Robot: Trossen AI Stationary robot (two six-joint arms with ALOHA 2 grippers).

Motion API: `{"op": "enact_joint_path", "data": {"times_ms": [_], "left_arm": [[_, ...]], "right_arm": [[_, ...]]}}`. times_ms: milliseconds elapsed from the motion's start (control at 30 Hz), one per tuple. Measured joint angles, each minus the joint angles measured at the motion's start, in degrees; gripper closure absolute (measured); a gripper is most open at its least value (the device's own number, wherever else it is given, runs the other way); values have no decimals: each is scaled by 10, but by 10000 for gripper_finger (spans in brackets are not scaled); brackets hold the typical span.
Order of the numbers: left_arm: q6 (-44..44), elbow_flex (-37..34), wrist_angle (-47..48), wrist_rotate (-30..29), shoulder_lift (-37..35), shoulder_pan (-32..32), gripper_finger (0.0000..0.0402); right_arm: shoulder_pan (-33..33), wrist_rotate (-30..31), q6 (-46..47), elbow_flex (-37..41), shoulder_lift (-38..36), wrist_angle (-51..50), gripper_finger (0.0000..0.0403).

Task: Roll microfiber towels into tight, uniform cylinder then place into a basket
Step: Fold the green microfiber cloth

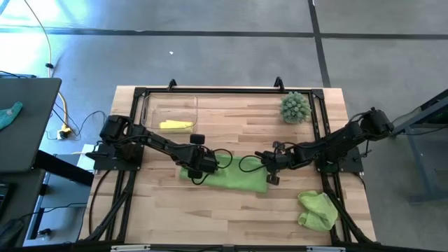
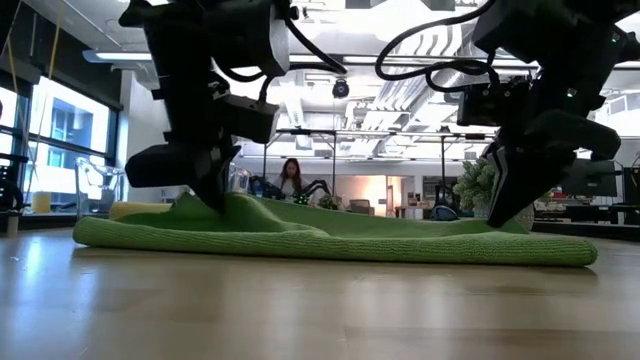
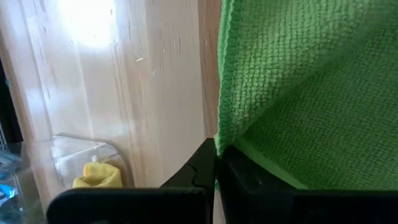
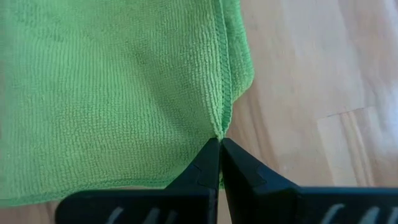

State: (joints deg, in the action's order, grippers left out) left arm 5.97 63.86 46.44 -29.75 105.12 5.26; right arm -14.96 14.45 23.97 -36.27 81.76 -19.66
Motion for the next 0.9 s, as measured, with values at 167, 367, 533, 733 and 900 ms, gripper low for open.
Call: {"op": "enact_joint_path", "data": {"times_ms": [167,367,533,733,900], "left_arm": [[0,0,-3,-6,0,-1,402],[0,0,-3,-5,0,-1,401],[0,0,-3,-5,0,-1,388],[18,0,-1,-5,0,-1,352],[28,0,5,-13,0,1,305]], "right_arm": [[0,19,-5,0,0,0,387],[0,20,-35,-14,0,-38,307],[-2,-2,-13,-81,0,-115,259],[-24,-25,-7,-78,0,-35,253],[-34,-25,45,-37,0,11,258]]}}
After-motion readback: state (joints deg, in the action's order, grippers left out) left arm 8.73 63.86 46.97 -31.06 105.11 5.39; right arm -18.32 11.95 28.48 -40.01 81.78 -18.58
